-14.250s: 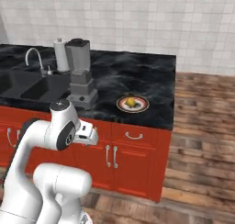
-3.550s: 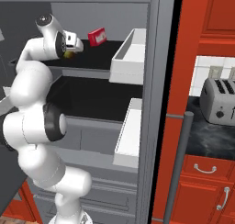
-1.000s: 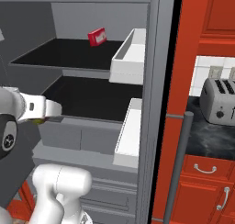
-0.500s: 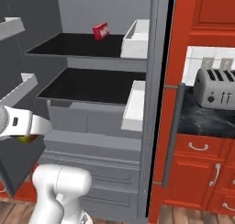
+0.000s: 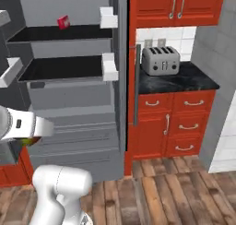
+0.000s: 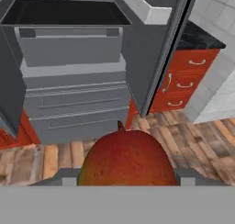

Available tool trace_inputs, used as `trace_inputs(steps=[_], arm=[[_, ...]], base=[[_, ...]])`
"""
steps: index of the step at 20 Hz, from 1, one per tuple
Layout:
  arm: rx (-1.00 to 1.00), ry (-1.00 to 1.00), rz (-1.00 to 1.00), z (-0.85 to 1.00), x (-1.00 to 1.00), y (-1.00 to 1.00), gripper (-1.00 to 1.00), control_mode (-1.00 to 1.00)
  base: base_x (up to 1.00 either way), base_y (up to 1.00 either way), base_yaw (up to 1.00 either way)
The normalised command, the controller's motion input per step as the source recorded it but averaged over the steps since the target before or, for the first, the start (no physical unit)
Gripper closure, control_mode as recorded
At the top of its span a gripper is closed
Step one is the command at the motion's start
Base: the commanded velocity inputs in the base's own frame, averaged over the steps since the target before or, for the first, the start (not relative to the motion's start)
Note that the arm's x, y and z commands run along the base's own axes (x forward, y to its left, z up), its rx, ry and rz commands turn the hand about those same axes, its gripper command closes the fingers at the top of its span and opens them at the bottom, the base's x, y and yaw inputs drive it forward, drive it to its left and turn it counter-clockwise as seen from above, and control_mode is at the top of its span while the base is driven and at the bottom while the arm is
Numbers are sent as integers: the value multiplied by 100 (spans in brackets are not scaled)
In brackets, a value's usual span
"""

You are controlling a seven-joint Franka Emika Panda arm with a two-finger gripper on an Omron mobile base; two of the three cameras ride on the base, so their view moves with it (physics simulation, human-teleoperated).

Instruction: Pick the pear and mango from the fridge and place them on the plate next to the blender to make a fruit smoothie.

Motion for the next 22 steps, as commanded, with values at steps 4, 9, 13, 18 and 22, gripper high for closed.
trace_inputs(steps=[4, 9, 13, 18, 22], arm=[[0, 0, 0, 0, 0, 0, 100, 100], [0, 0, 0, 0, 0, 0, 100, 100], [0, 0, 0, 0, 0, 0, 100, 100], [0, 0, 0, 0, 0, 0, 100, 100], [0, 0, 0, 0, 0, 0, 100, 100]], base=[[-83, 24, -83], [-57, 14, -90], [-34, 2, -96], [-22, 0, -96], [-3, -12, -91]])
